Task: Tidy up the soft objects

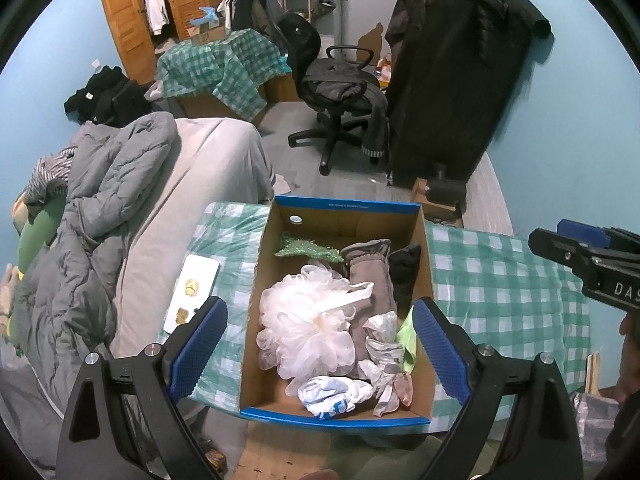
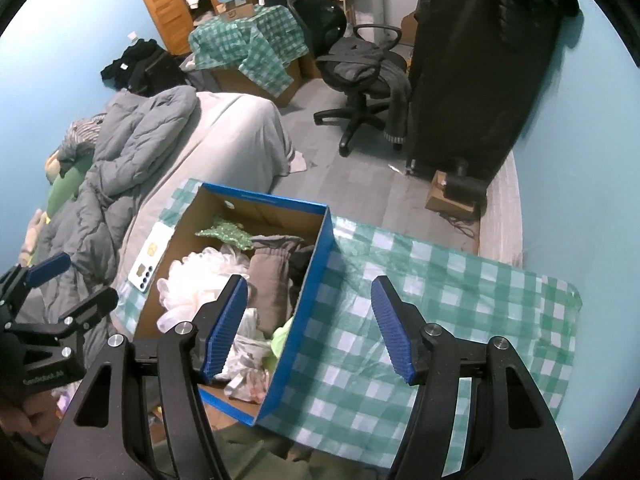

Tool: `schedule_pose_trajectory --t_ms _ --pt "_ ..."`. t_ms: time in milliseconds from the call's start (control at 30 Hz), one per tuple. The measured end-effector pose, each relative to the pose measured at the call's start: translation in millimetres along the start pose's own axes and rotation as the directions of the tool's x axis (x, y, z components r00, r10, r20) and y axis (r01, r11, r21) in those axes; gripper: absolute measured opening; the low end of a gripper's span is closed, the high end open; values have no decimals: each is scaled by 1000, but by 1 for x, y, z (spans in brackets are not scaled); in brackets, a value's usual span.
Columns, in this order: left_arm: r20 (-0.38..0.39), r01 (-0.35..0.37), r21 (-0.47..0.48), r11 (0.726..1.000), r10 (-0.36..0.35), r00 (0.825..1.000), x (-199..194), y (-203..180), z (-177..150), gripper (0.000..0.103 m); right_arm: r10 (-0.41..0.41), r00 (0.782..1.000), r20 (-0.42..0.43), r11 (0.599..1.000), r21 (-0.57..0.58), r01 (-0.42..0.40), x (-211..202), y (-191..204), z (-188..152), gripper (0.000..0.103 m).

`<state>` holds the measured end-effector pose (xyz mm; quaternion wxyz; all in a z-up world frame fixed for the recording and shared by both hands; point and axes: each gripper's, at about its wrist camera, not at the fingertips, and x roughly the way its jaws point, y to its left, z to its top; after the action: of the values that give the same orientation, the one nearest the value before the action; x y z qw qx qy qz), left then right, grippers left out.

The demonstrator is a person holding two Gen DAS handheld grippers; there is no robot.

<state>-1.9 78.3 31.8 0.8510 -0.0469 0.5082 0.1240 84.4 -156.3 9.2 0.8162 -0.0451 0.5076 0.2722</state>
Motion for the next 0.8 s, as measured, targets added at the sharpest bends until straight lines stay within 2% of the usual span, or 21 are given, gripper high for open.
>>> schedule_pose_trajectory --t_ms 100,800 --pt "-9 -2 -12 1000 2 1000 2 -1 0 98 0 1000 -2 1000 -8 0 0 -3 -1 64" --pt "-15 -27 -9 1000 27 1000 -5 -4 -4 98 7 1000 -6 1000 -9 -7 -2 -7 -4 64"
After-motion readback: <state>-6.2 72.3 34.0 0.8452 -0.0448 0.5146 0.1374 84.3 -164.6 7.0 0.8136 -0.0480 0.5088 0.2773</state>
